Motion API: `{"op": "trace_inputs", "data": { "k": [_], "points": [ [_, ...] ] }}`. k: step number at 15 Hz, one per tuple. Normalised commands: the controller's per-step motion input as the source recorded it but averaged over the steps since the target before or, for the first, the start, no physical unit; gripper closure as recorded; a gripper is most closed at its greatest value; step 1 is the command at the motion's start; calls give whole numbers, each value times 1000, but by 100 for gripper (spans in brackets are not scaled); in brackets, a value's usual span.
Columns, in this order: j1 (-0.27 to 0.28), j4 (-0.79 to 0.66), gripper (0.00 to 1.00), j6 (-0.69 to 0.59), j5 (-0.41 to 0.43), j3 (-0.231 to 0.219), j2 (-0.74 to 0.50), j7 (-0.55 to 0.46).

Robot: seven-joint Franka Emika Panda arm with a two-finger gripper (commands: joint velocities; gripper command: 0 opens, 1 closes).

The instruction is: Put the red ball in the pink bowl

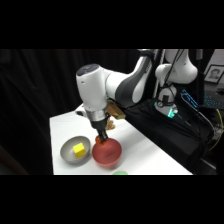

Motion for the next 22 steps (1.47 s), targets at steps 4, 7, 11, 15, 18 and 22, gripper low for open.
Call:
{"op": "trace_inputs", "data": {
  "k": [4, 7, 11, 15, 18, 22],
  "points": [
    [39, 138, 98, 62, 172, -26, 163, -133],
    [38, 94, 98, 202, 164, -23, 155, -131],
    [59, 88, 98, 244, 121, -52, 163, -104],
    [104, 87, 66, 198, 41, -113, 126, -37],
    [91, 76, 50, 154, 44, -92, 66, -56],
    [52, 75, 17, 16, 85, -52, 21, -110]
  ]
}}
